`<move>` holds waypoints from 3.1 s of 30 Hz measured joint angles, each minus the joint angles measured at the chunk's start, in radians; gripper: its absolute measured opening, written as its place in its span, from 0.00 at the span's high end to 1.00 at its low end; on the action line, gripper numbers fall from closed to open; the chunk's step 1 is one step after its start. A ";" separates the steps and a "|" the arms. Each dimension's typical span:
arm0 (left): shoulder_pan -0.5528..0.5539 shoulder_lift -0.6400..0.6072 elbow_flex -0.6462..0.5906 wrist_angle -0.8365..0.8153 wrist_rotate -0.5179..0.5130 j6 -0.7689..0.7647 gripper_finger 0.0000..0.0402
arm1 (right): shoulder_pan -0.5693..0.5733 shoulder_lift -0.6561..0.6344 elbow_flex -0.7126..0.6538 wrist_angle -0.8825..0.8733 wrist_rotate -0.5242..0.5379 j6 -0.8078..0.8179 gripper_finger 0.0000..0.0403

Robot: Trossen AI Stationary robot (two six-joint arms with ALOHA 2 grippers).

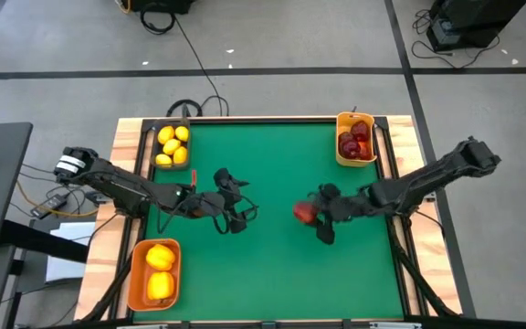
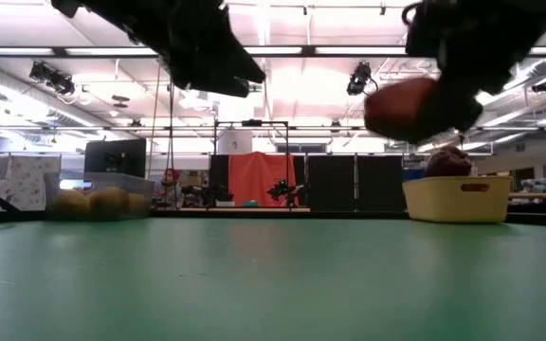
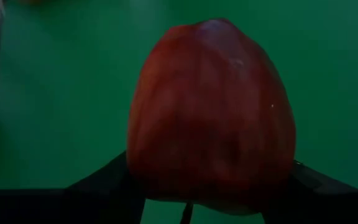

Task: Sort produce into baskets
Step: Put the apple into the yellow bin, then return to Home Position

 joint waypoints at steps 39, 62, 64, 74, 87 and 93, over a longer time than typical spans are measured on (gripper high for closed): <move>0.278 -0.236 0.001 -0.230 0.071 0.132 0.08 | -1.127 -0.171 0.000 -0.083 0.236 -0.141 0.03; 0.305 -0.818 -0.420 -0.030 0.162 0.199 0.11 | -0.579 -0.379 0.000 0.180 -0.156 -0.404 0.34; 0.305 -0.865 -0.453 -0.025 0.164 0.204 0.13 | -0.521 -0.379 0.000 0.213 -0.134 -0.430 0.43; 0.305 -1.046 -0.571 0.055 0.283 0.228 0.19 | -0.381 -0.411 -0.039 0.300 -0.087 -0.536 0.89; 0.306 -1.301 -0.666 0.004 0.258 0.239 0.30 | -0.431 -0.709 -0.416 0.675 -0.240 -0.429 0.98; 0.306 -1.406 -0.666 -0.112 0.256 0.210 0.40 | -0.442 -0.872 -0.495 0.654 -0.248 -0.380 0.98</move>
